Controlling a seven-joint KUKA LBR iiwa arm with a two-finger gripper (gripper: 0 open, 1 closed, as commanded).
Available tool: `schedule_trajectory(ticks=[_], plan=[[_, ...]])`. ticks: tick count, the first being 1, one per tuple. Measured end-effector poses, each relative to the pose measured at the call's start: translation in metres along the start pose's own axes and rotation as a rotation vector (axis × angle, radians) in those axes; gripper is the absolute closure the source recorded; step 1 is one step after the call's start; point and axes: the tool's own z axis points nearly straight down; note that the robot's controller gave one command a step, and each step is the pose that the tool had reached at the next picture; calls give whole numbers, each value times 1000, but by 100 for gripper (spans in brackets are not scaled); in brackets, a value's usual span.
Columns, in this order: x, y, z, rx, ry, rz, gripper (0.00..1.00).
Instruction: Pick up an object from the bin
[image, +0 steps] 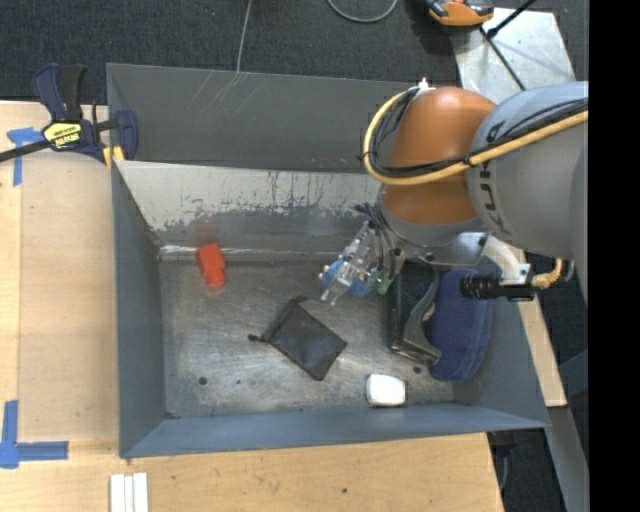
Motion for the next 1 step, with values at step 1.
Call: schedule_trajectory(ticks=[1], plan=[[-1, 0, 0, 1, 0, -3, 100]])
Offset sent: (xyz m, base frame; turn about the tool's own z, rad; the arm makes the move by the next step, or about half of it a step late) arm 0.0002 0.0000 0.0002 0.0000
